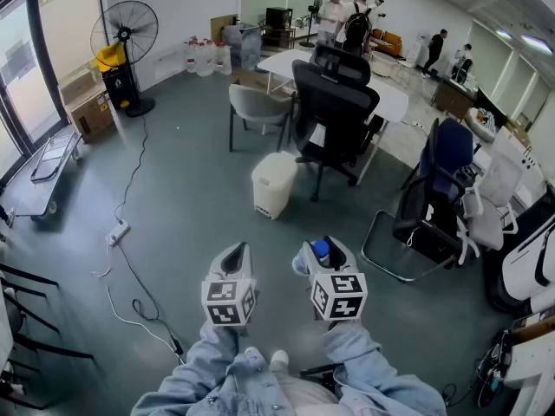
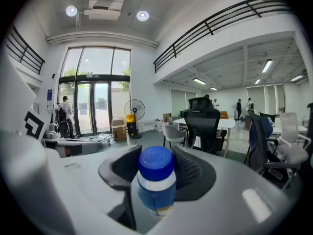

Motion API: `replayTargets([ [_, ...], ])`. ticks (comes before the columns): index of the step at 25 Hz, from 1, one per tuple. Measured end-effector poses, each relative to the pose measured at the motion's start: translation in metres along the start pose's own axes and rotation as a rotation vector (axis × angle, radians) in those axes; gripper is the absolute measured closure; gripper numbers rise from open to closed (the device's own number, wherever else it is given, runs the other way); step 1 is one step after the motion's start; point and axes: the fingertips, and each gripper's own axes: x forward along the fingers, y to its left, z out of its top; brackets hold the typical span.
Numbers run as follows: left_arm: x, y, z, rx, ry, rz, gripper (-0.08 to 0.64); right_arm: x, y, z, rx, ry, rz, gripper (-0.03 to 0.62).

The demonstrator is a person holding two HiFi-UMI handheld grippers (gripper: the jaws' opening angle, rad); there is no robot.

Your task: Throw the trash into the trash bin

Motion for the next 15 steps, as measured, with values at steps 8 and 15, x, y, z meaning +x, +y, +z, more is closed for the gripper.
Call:
replayTargets([
  [8,-0.005,0.021,0.001,-0.008,0.002,-0.005,0.551,0.007,0.017,0.002,-0.008,0.01,-0.014,0.393],
  [15,-0.011,0.047,0.008,-0.03,-0.015,-0.007,0.551,0.011,0.031,0.002,-0.008,0.01,-0.06,0.393],
])
